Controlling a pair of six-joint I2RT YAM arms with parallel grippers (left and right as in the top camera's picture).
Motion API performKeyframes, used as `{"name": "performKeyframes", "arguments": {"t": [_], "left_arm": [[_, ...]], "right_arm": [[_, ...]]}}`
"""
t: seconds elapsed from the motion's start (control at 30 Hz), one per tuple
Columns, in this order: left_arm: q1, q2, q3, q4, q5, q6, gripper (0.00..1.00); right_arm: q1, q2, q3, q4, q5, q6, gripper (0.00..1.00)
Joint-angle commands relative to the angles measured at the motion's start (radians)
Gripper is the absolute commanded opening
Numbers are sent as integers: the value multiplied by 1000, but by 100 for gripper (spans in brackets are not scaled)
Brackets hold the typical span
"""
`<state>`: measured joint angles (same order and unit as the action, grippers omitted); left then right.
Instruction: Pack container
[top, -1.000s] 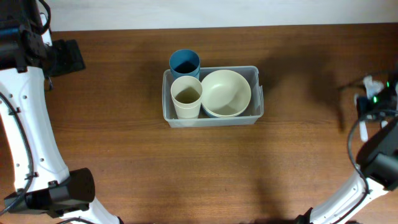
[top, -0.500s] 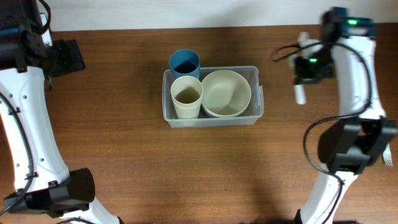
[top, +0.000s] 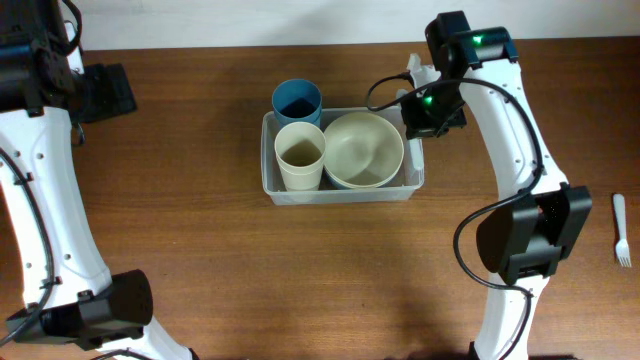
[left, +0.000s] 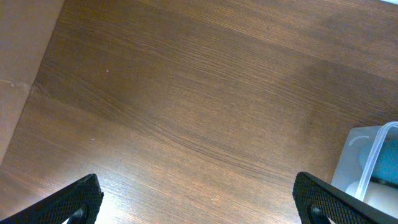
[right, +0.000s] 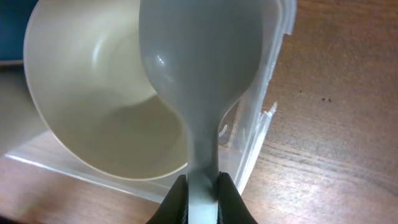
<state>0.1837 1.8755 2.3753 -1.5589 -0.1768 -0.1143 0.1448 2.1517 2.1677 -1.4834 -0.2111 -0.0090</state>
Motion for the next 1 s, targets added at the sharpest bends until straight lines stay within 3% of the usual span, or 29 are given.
{"name": "performKeyframes", "arguments": {"t": [0.0, 0.33, 0.5, 0.53, 0.6, 0.67, 0.77, 0.9, 0.97], "left_arm": [[2, -28, 12, 2, -11, -9, 100], [2, -28, 12, 2, -11, -9, 100], [2, -28, 12, 2, -11, -9, 100], [2, -28, 12, 2, -11, -9, 100], [2, -28, 12, 2, -11, -9, 100], [2, -28, 12, 2, -11, -9, 100], [2, -28, 12, 2, -11, -9, 100], [2, -28, 12, 2, -11, -9, 100], [2, -28, 12, 2, -11, -9, 100]], "right_arm": [[-8, 2, 14, 6, 16, 64, 10], [-8, 2, -9, 25, 18, 69, 30], [-29, 2, 2, 32, 138, 70, 41], [-41, 2, 11, 33, 171, 69, 47], [-84, 2, 61, 24, 287, 69, 96], [-190, 2, 189, -45, 419, 63, 99], [-322, 2, 263, -111, 437, -32, 99], [-551, 3, 246, -198, 424, -63, 99], [-670, 3, 212, -212, 386, -146, 99]]}}
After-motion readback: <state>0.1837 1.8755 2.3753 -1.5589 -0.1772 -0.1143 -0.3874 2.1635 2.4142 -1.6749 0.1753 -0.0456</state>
